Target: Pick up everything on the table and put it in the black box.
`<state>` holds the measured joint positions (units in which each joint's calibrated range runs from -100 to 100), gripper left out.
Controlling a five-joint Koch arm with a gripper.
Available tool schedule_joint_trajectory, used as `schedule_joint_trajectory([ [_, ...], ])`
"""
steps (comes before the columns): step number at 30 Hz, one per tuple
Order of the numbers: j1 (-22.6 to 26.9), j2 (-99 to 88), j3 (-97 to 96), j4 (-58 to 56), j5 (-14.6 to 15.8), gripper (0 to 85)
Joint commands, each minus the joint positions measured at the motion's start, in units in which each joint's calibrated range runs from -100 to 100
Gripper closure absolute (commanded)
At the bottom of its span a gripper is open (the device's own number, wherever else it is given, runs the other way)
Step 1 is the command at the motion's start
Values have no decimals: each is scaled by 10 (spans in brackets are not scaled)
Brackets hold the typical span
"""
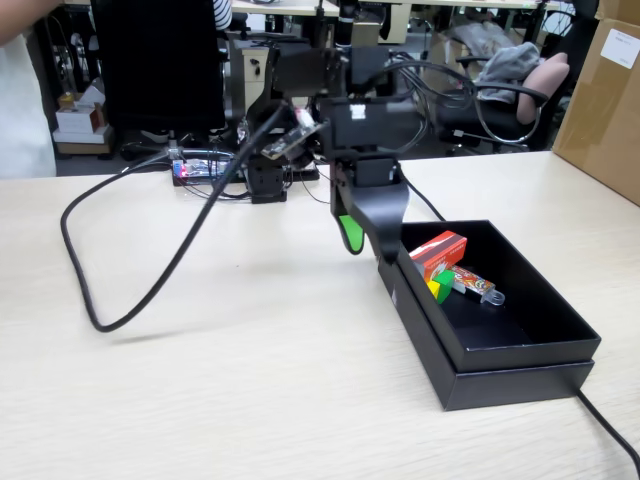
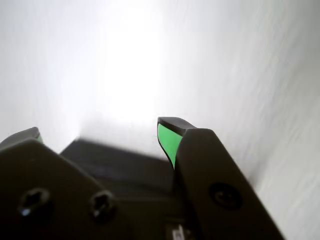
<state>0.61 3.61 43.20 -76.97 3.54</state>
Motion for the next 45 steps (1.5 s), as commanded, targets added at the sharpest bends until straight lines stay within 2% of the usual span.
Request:
schedule_joint_trajectory([
  [1,-21,-65,-73,77,-19,391],
  [4,-23,-221,-340,276,-33,392],
  [11,-9,-412,-600,433,-39,392],
  [15,-5,-473,-679,460,-41,392],
  [28,-8,-701,-1005,704,-65,394],
  [35,-19,-753,-1096,728,-65,391],
  [39,-31,-771,-1156,798,-65,391],
  [45,-43,-785,-1188,800,-63,390],
])
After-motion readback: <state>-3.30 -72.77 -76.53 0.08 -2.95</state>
